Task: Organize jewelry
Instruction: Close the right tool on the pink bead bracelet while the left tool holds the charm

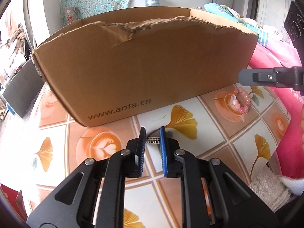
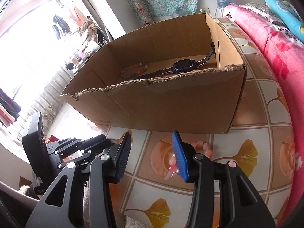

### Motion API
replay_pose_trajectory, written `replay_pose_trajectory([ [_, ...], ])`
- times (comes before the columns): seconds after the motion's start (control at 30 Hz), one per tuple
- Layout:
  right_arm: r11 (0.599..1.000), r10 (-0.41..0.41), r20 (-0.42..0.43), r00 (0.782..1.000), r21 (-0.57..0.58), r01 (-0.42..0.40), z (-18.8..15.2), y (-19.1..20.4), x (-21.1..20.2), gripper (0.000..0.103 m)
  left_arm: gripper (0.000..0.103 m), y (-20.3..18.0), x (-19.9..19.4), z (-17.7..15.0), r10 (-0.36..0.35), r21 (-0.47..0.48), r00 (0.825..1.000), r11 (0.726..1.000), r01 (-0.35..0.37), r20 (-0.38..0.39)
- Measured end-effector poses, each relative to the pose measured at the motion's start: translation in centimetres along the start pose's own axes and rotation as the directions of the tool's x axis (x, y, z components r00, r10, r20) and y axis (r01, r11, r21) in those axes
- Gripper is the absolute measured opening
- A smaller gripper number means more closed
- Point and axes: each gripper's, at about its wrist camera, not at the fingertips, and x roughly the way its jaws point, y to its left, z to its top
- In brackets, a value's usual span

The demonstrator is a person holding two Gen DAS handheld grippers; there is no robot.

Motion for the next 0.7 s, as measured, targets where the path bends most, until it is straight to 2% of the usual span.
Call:
replay_pose_trajectory([
  [0.23, 0.998, -0.029, -0.029, 0.999, -0.055, 0.027, -1.2, 0.1, -0.4, 0.044, 0.014, 0.3, -0.3, -0.2, 0.016, -0.007, 1.000, 1.000, -0.016, -0.008],
  [0.6, 0.982, -0.163, -0.110, 0.980, -0.119, 0.150, -1.5, 0.2, 2.0, 0.044, 0.014, 0.2, -0.4, -0.5, 0.023, -0.006, 1.000, 1.000, -0.023, -0.009],
  [0.7, 0.980, -0.177, -0.124, 0.976, -0.115, 0.163, -1.5, 0.0, 2.5, 0.043, 0.014, 0.3, -0.4, -0.5, 0.022, -0.007, 1.000, 1.000, -0.022, -0.009],
])
